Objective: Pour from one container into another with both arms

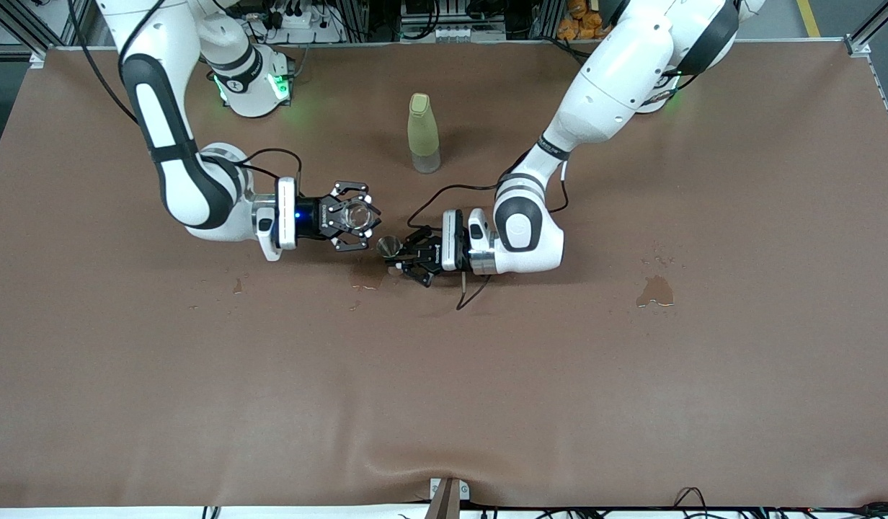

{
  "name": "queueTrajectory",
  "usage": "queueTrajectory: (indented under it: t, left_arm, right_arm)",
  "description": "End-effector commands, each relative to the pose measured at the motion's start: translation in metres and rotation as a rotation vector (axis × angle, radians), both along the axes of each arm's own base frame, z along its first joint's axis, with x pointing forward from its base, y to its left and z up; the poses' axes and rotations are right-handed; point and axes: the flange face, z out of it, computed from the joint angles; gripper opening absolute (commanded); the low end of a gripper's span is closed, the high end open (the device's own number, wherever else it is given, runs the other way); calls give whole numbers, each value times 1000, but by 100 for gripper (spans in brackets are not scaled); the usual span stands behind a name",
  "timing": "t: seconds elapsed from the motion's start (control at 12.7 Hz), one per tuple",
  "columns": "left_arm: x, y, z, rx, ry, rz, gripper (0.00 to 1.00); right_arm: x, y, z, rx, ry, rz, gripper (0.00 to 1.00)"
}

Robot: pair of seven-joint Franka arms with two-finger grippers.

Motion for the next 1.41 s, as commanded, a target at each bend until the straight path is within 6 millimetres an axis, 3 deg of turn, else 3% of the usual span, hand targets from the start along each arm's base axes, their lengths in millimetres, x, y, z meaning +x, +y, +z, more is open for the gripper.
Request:
queueTrajectory:
  t: [0.0,0.71,1.33]
  left_arm:
    - [3,-4,2,-11,-14,20,0]
    - [1,-6,1,-18,-2,34,0]
    - [1,-4,-1,-16,0,34,0]
  right_arm:
    - [-17,8,2,22,15,-33,0]
    - [-48,48,-10,55,75,-44,0]
    - [-57,56,-14,49,257,-36,0]
